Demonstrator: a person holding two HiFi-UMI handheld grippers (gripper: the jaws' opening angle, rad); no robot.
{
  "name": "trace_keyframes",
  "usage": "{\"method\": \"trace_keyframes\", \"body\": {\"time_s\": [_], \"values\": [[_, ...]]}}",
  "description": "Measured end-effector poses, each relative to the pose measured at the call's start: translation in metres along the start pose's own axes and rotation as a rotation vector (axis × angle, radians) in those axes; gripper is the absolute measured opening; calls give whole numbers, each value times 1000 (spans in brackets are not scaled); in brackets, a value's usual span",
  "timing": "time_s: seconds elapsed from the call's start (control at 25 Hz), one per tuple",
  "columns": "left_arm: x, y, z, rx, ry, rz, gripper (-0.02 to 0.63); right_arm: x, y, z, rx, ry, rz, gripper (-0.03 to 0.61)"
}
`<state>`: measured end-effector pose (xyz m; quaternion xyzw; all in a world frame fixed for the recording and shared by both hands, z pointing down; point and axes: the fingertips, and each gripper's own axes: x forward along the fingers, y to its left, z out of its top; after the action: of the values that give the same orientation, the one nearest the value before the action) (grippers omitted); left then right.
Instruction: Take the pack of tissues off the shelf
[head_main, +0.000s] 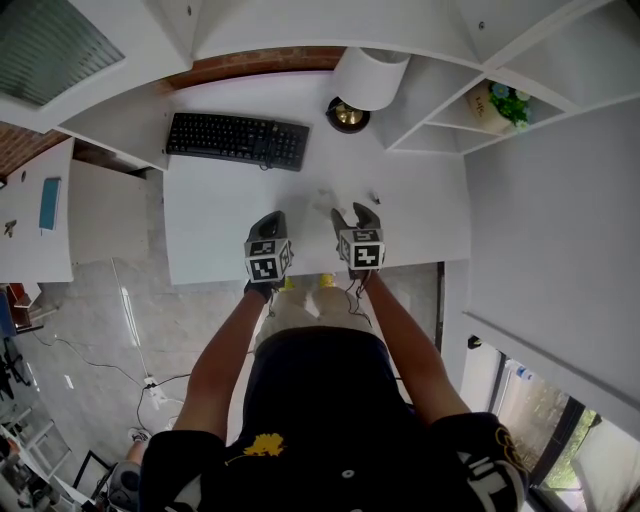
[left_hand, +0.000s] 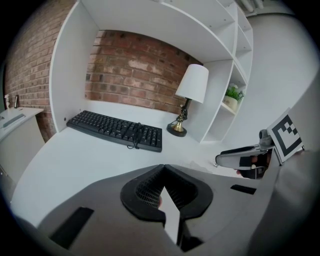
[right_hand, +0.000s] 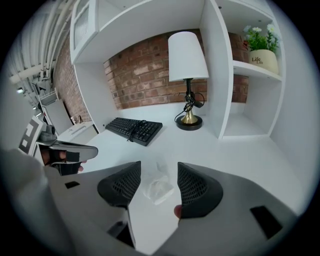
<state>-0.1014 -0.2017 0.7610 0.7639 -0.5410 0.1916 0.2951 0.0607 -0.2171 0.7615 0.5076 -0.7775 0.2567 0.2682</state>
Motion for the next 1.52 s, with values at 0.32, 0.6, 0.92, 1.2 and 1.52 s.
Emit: {"method": "trace_keyframes", "body": {"time_s": [0.32, 0.6, 0.92, 1.2, 1.52], "values": [[-22, -9, 11, 21, -14, -23, 18, -36, 9, 22, -18, -92, 5, 171], [-49, -13, 45, 48, -80, -31, 17, -64, 1, 56, -21, -176, -8, 124], [-75, -10, 81, 43, -161, -3, 17, -87, 3, 88, -27, -244, 26, 64], [-91, -20, 112, 102, -241, 5, 17, -113, -8, 112, 0, -310, -8, 6], [-111, -39, 146, 208, -341, 21, 18, -131, 5, 139, -80, -371, 15, 5]]}}
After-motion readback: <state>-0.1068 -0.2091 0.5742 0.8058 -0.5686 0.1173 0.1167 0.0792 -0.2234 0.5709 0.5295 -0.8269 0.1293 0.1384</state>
